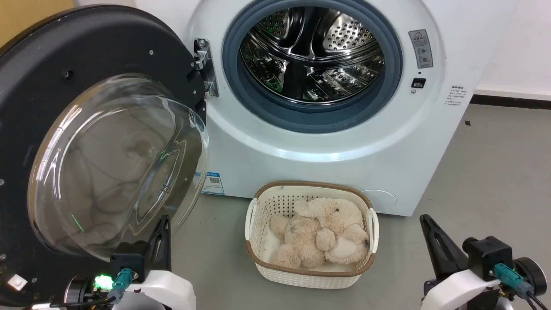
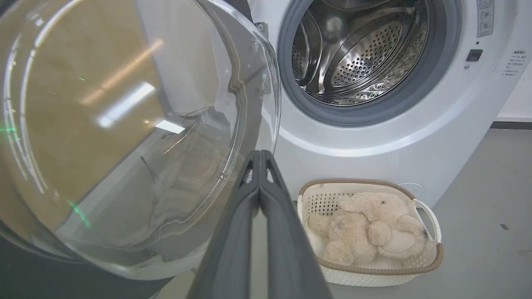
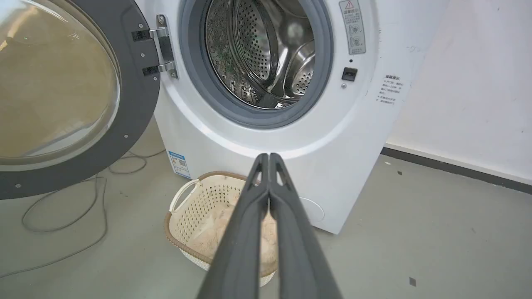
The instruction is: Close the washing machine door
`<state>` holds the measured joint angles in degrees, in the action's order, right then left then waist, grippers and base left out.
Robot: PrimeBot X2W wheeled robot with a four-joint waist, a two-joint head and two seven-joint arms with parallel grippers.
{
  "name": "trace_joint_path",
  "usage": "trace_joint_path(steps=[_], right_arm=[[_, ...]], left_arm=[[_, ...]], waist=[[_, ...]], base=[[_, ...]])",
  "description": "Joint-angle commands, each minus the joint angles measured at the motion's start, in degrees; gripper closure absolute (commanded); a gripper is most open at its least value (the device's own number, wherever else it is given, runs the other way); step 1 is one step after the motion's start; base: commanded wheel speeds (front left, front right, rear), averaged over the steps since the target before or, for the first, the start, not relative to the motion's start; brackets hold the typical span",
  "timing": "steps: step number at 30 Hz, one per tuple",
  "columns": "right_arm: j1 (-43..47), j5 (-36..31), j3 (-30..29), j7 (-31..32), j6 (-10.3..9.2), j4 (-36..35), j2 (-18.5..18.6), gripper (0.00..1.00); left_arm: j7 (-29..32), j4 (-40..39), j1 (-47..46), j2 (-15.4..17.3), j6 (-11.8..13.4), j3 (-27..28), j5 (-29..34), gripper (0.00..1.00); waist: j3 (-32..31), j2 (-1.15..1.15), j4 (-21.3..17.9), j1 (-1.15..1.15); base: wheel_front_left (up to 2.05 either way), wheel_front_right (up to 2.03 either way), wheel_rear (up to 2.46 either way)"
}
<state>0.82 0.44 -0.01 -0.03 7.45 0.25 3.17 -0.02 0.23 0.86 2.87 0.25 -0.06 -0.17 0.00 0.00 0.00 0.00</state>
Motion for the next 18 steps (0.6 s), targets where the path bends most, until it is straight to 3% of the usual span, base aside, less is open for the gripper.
trace_joint_path(steps=[1, 5, 6, 18], right_arm=[[-0.8, -0.4, 0.0, 0.0, 0.03, -0.2, -0.3, 1.00], [-0.8, -0.4, 0.0, 0.0, 0.03, -0.2, -0.3, 1.00], [0.0, 0.0, 0.0, 0.0, 0.00, 0.0, 0.0, 0.00], [0.3, 1.5, -0.4, -1.1, 0.00, 0.1, 0.0, 0.00]], left_arm=[[0.0, -0.2, -0.9, 0.0, -0.2, 0.1, 0.2, 1.00], [0.0, -0.2, -0.9, 0.0, -0.2, 0.1, 0.2, 1.00], [0.0, 0.0, 0.0, 0.0, 0.0, 0.0, 0.0, 0.00], [-1.1, 0.2, 0.1, 0.0, 0.3, -0.5, -0.8, 0.00]], waist=[[0.0, 0.00, 0.0, 0.00], [0.0, 0.00, 0.0, 0.00], [0.0, 0.00, 0.0, 0.00], [0.1, 0.00, 0.0, 0.00]], base=[[0.00, 0.00, 0.00], [0.00, 0.00, 0.00], [0.00, 0.00, 0.00], [0.00, 0.00, 0.00]])
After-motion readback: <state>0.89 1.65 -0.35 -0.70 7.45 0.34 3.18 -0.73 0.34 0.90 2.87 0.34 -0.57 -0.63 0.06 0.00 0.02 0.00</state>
